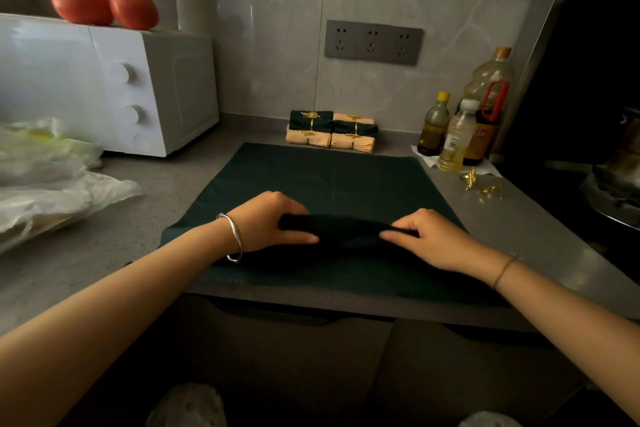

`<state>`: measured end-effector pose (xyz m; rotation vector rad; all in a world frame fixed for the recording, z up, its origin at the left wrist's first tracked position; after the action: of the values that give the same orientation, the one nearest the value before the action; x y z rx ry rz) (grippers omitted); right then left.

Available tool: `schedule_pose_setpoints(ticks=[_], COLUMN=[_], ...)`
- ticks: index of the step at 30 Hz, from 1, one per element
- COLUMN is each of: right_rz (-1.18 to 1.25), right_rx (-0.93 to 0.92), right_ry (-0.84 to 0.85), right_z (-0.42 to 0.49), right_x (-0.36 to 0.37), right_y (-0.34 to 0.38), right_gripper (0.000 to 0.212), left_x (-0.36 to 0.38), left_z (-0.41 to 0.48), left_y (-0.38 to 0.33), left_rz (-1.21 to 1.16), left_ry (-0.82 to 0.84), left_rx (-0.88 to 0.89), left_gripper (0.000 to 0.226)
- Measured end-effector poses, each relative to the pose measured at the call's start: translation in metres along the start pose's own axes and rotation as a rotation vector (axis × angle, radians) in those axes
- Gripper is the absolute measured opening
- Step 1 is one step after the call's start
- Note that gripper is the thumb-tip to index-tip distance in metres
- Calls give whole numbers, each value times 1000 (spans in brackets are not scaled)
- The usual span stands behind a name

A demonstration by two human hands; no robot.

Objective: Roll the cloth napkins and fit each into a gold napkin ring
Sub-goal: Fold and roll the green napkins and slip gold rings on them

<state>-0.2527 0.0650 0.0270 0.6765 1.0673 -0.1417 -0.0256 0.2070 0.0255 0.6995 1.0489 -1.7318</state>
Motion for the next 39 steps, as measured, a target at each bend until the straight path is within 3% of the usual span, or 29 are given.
schedule_pose_setpoints(ticks=[2,4,6,7,9,14,18,20,24,26,29,31,34,39], right_rz=[36,19,-105,-193,-267,-30,-3,-43,-106,-97,-65,-80,-140,-247], right_rx=[32,29,44,57,79,201,275,375,505,516,490,407,264,216], right_ry=[6,141,312,365,355,216,307,401,563,551,491,430,307,176], right_z=[8,10,8,6,5,7,7,3,5,13,34,53,85,129], right_x=[-8,-15,-20,-23,-32,-74,-102,-111,-120,-119,-108,-95,-73,-44], right_y=[-4,-10,-21,-26,-35,-39,-34,-31,-35,-43,-52,-63,-90,-131], right_gripper=[24,14,30,33,19,31,28,24,56,64,36,34,14,7], left_x=[-5,-12,-20,-22,-28,-52,-73,-78,-77,-70,-57,-48,-34,-4], left_z=[1,4,5,4,3,12,25,23,30,41,59,69,85,117], left_y=[4,11,20,27,40,49,34,30,33,39,57,77,104,130], left_rz=[162,308,358,344,256,10,-81,-112,-158,-105,19,64,134,260], left_ry=[50,94,147,175,190,164,388,526,657,615,517,413,259,134], left_rx=[-35,-80,-116,-142,-201,-326,-438,-498,-578,-566,-460,-440,-438,-449], left_gripper=[30,29,29,28,24,17,22,35,34,27,24,14,24,24])
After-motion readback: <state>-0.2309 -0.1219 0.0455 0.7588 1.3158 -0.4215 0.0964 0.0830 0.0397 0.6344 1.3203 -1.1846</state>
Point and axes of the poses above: each hand's wrist, its own z-axis towards the middle knuckle, its own x-axis out of the palm, y = z × x, the point moved 1 cm from there along z, towards the middle knuckle, and after that the axes turned 15 degrees about -y, right-handed, at the moved point
